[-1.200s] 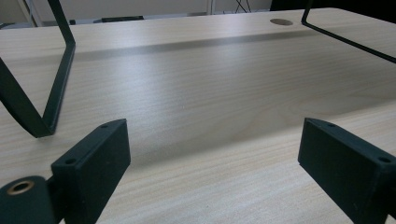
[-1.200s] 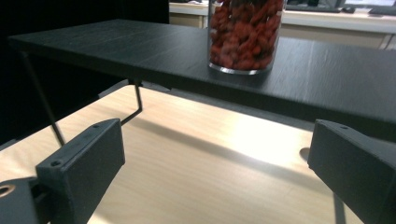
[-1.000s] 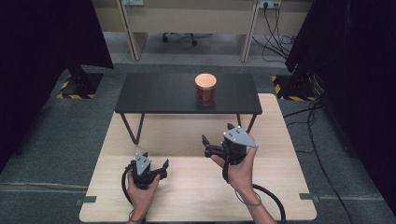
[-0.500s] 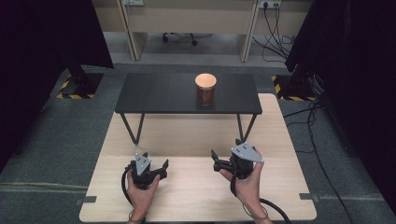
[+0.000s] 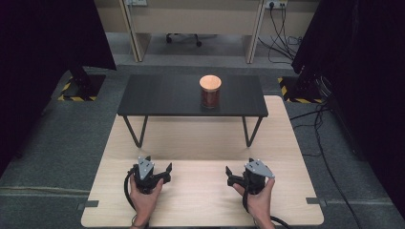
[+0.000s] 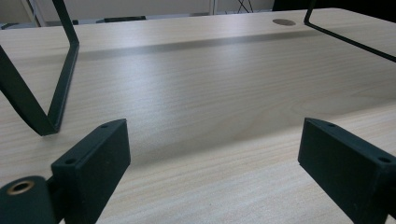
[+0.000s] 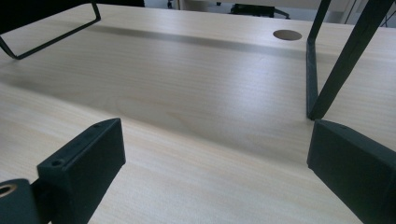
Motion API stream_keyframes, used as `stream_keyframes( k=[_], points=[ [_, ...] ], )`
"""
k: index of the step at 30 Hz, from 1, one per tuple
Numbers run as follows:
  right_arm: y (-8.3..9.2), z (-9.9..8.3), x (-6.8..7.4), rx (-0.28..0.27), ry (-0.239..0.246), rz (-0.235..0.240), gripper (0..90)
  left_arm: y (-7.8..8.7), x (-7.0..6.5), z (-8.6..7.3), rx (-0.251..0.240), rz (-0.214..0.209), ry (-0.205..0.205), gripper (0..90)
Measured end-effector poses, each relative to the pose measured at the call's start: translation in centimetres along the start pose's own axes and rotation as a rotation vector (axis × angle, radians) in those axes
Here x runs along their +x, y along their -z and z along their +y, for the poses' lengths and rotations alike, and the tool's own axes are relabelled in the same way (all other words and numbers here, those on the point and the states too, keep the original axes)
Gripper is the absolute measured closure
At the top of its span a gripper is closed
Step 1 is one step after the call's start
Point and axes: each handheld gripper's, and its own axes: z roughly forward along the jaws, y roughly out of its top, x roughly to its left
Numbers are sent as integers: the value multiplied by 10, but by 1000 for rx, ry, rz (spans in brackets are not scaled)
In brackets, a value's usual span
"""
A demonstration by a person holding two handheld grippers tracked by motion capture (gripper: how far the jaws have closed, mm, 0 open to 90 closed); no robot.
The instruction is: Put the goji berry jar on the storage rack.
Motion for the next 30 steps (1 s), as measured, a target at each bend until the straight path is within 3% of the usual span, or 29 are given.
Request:
stream_keyframes(
  k=[17, 30],
  points=[
    [0, -26, -3, 13, -13, 4, 46, 1, -1, -1, -3, 1, 0, 85],
    [0, -31, -4, 8, -19, 11, 47, 1, -1, -1, -3, 1, 2, 85]
  ],
)
